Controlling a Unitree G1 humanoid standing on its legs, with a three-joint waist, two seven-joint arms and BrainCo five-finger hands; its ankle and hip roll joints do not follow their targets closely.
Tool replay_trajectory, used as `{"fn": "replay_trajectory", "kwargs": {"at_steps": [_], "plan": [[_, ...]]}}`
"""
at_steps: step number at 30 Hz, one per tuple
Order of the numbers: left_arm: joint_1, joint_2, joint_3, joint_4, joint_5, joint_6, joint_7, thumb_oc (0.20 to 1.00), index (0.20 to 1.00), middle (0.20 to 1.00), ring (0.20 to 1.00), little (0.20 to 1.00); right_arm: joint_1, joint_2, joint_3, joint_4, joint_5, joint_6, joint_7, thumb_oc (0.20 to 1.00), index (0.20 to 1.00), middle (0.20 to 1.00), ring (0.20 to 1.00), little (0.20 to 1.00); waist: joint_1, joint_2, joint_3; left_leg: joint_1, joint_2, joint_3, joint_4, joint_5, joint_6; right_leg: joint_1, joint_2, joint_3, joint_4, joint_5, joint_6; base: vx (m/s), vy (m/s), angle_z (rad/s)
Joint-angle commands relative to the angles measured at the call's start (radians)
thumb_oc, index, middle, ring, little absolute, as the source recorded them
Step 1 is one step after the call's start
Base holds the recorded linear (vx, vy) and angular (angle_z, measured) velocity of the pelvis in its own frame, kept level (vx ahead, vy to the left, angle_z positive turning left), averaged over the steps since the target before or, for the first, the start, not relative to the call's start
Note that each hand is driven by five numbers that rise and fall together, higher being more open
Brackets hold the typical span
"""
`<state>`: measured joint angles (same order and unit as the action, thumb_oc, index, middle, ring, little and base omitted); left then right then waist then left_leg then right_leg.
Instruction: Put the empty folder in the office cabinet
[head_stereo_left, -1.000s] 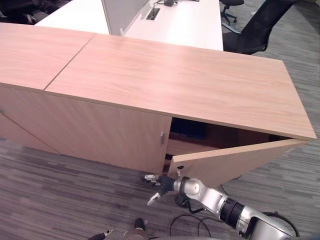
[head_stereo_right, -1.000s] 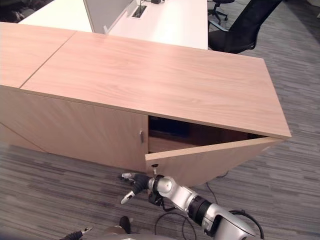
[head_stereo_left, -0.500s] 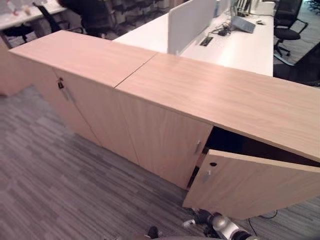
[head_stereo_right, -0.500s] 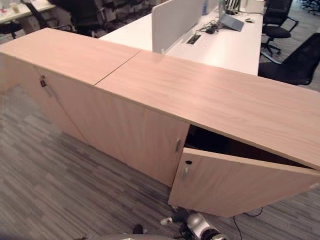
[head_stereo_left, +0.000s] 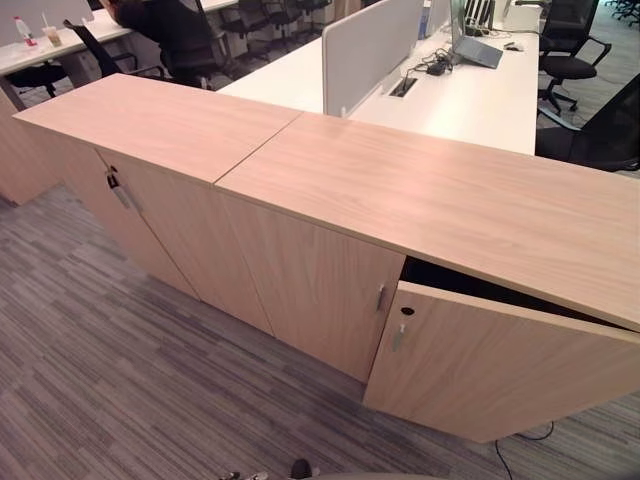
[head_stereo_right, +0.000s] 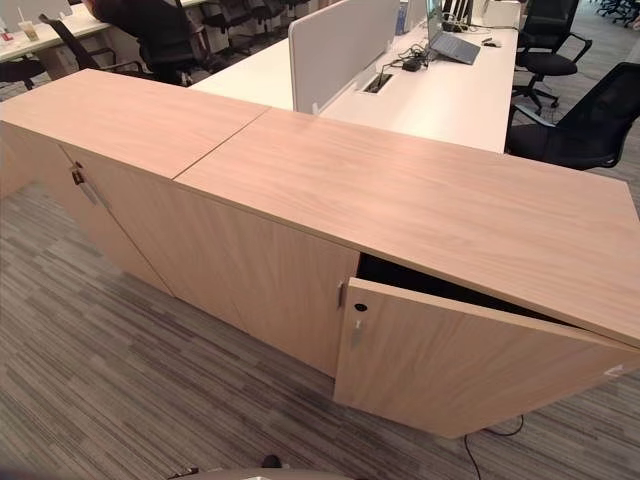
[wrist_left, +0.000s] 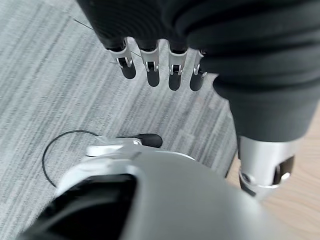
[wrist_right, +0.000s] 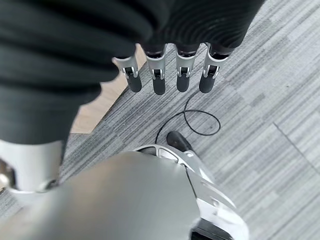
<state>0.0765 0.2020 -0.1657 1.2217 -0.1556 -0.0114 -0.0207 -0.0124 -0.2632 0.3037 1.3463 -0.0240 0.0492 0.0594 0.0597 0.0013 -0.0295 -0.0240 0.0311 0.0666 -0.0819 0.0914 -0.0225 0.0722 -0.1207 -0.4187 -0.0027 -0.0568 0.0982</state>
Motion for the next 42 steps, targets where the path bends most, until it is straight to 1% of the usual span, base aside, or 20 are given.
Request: {"fn": "replay_trajectory", "kwargs": {"at_steps": [1,5,8,13,14,15,16,18,23,25,26,27,29,30,32,33,34,36,38,42], "plan": [[-0.022,-0.002,-0.013,0.036,0.032,-0.012,-0.02,1.0,1.0,1.0,1.0,1.0,-0.042,-0.002,0.035,0.065,-0.03,-0.005,-0.011,1.0,1.0,1.0,1.0,1.0,-0.004,-0.052,-0.033,0.025,-0.06,0.052,0.003,-0.115,0.014,-0.075,0.013,0.048,-0.085,0.051,0.009,0.0,-0.025,-0.06],[-0.022,0.002,-0.016,0.044,0.038,-0.012,-0.018,1.0,1.0,1.0,1.0,1.0,-0.066,-0.013,0.032,0.037,-0.009,-0.011,-0.02,1.0,1.0,1.0,1.0,1.0,-0.009,-0.055,-0.039,0.026,-0.056,0.057,0.003,-0.115,0.012,-0.077,0.018,0.057,-0.085,0.051,0.007,0.0,-0.026,-0.1],[-0.026,0.0,-0.024,0.051,0.037,-0.012,-0.013,1.0,1.0,1.0,1.0,1.0,-0.088,-0.004,0.043,-0.007,0.023,-0.024,-0.032,1.0,1.0,1.0,1.0,1.0,-0.012,-0.059,-0.044,0.028,-0.054,0.062,0.002,-0.114,0.01,-0.078,0.022,0.064,-0.085,0.05,0.005,-0.01,-0.026,-0.07],[-0.025,-0.006,-0.033,0.056,0.046,-0.013,-0.004,1.0,1.0,1.0,1.0,1.0,-0.099,0.013,0.049,-0.005,0.031,-0.024,-0.038,1.0,1.0,1.0,1.0,1.0,-0.013,-0.06,-0.05,0.03,-0.052,0.062,-0.001,-0.113,0.009,-0.076,0.023,0.063,-0.085,0.05,0.003,0.0,0.0,0.0],[-0.027,-0.008,-0.037,0.055,0.051,-0.016,0.005,1.0,1.0,1.0,1.0,1.0,-0.097,0.02,0.049,-0.003,0.032,-0.025,-0.042,1.0,1.0,1.0,1.0,1.0,-0.013,-0.06,-0.051,0.03,-0.052,0.061,-0.002,-0.113,0.008,-0.075,0.023,0.062,-0.085,0.05,0.004,0.0,0.0,0.0],[-0.028,-0.007,-0.048,0.047,0.085,-0.023,0.038,1.0,1.0,1.0,1.0,1.0,-0.09,0.034,0.054,0.002,0.031,-0.025,-0.047,1.0,1.0,1.0,1.0,1.0,-0.012,-0.06,-0.053,0.031,-0.052,0.058,-0.004,-0.113,0.007,-0.073,0.023,0.059,-0.085,0.049,0.004,0.0,0.0,0.0],[-0.028,-0.007,-0.048,0.047,0.085,-0.023,0.038,1.0,1.0,1.0,1.0,1.0,-0.09,0.034,0.054,0.002,0.031,-0.025,-0.047,1.0,1.0,1.0,1.0,1.0,-0.012,-0.06,-0.053,0.031,-0.052,0.058,-0.004,-0.113,0.007,-0.073,0.023,0.059,-0.085,0.049,0.004,0.0,0.0,0.0],[-0.03,-0.009,-0.068,0.029,0.135,-0.037,0.105,1.0,1.0,1.0,1.0,1.0,-0.074,0.065,0.062,0.013,0.027,-0.029,-0.076,1.0,1.0,1.0,1.0,1.0,-0.009,-0.065,-0.051,0.031,-0.053,0.053,-0.005,-0.113,0.006,-0.073,0.022,0.053,-0.085,0.049,0.005,0.0,0.0,0.0],[-0.029,-0.024,-0.079,0.036,0.117,-0.042,0.114,1.0,1.0,1.0,1.0,1.0,-0.055,0.101,0.051,0.061,0.048,-0.024,-0.093,1.0,1.0,1.0,1.0,1.0,-0.011,-0.063,-0.048,0.026,-0.054,0.05,-0.005,-0.113,0.006,-0.074,0.022,0.048,-0.085,0.05,0.007,0.0,-0.001,0.01],[-0.026,-0.041,-0.084,0.045,0.068,-0.039,0.072,1.0,1.0,1.0,1.0,1.0,-0.056,0.1,0.038,0.08,0.059,-0.021,-0.094,1.0,1.0,1.0,1.0,1.0,-0.013,-0.054,-0.048,0.027,-0.055,0.047,-0.005,-0.114,0.007,-0.072,0.019,0.044,-0.085,0.052,0.008,0.0,0.0,0.0],[-0.026,-0.041,-0.084,0.045,0.068,-0.039,0.072,1.0,1.0,1.0,1.0,1.0,-0.056,0.1,0.038,0.08,0.059,-0.021,-0.094,1.0,1.0,1.0,1.0,1.0,-0.013,-0.054,-0.048,0.027,-0.055,0.047,-0.005,-0.114,0.007,-0.072,0.019,0.044,-0.085,0.052,0.008,0.01,0.035,0.01],[-0.015,-0.04,-0.089,0.019,0.024,-0.047,0.037,1.0,1.0,1.0,1.0,1.0,-0.061,0.091,0.031,0.077,0.064,-0.024,-0.096,1.0,1.0,1.0,1.0,1.0,-0.011,-0.048,-0.046,0.027,-0.055,0.046,-0.005,-0.114,0.007,-0.072,0.019,0.043,-0.085,0.053,0.008,0.0,0.0,0.0],[-0.01,-0.039,-0.09,0.011,0.012,-0.049,0.027,1.0,1.0,1.0,1.0,1.0,-0.063,0.088,0.032,0.074,0.062,-0.025,-0.094,1.0,1.0,1.0,1.0,1.0,-0.01,-0.046,-0.046,0.027,-0.055,0.045,-0.005,-0.114,0.007,-0.072,0.019,0.042,-0.085,0.053,0.008,0.0,0.0,0.0],[0.002,-0.037,-0.078,-0.005,-0.036,-0.043,-0.006,1.0,1.0,1.0,1.0,1.0,-0.066,0.083,0.036,0.068,0.056,-0.026,-0.089,1.0,1.0,1.0,1.0,1.0,-0.009,-0.042,-0.045,0.026,-0.055,0.044,-0.005,-0.114,0.007,-0.072,0.019,0.039,-0.085,0.054,0.009,0.0,0.0,0.0],[0.003,-0.042,-0.054,0.022,-0.081,-0.028,-0.031,1.0,1.0,1.0,1.0,1.0,-0.067,0.082,0.038,0.067,0.052,-0.023,-0.078,1.0,1.0,1.0,1.0,1.0,-0.01,-0.038,-0.046,0.025,-0.055,0.045,-0.005,-0.114,0.006,-0.072,0.019,0.038,-0.085,0.054,0.009,0.0,0.0,0.0],[0.006,-0.046,-0.033,0.022,-0.135,-0.023,-0.049,1.0,1.0,1.0,1.0,1.0,-0.068,0.081,0.037,0.067,0.051,-0.019,-0.07,1.0,1.0,1.0,1.0,1.0,-0.011,-0.034,-0.046,0.025,-0.054,0.042,-0.005,-0.114,0.005,-0.072,0.019,0.037,-0.085,0.053,0.008,0.0,0.0,0.0],[0.006,-0.046,-0.032,0.022,-0.135,-0.023,-0.049,1.0,1.0,1.0,1.0,1.0,-0.068,0.081,0.037,0.067,0.051,-0.019,-0.07,1.0,1.0,1.0,1.0,1.0,-0.011,-0.034,-0.046,0.025,-0.054,0.042,-0.005,-0.114,0.005,-0.072,0.019,0.037,-0.085,0.053,0.008,0.0,0.0,0.0],[0.015,-0.051,-0.022,0.012,-0.183,-0.018,-0.07,1.0,1.0,1.0,1.0,1.0,-0.072,0.083,0.036,0.069,0.05,-0.013,-0.062,1.0,1.0,1.0,1.0,1.0,-0.01,-0.031,-0.046,0.026,-0.054,0.041,-0.005,-0.115,0.005,-0.071,0.019,0.037,-0.085,0.052,0.008,0.0,0.0,0.0],[0.023,-0.054,-0.024,0.002,-0.192,-0.017,-0.082,1.0,1.0,1.0,1.0,1.0,-0.074,0.083,0.035,0.072,0.048,-0.011,-0.058,1.0,1.0,1.0,1.0,1.0,-0.009,-0.028,-0.046,0.027,-0.053,0.04,-0.005,-0.116,0.005,-0.07,0.019,0.037,-0.085,0.051,0.008,0.0,0.0,0.0],[0.041,-0.06,-0.073,-0.054,-0.184,-0.021,-0.098,1.0,1.0,1.0,1.0,1.0,-0.091,0.09,0.038,0.091,0.032,0.001,-0.055,1.0,1.0,1.0,1.0,1.0,-0.005,-0.015,-0.045,0.031,-0.051,0.039,-0.005,-0.117,0.005,-0.067,0.019,0.034,-0.085,0.048,0.008,0.0,0.0,0.0]]}}
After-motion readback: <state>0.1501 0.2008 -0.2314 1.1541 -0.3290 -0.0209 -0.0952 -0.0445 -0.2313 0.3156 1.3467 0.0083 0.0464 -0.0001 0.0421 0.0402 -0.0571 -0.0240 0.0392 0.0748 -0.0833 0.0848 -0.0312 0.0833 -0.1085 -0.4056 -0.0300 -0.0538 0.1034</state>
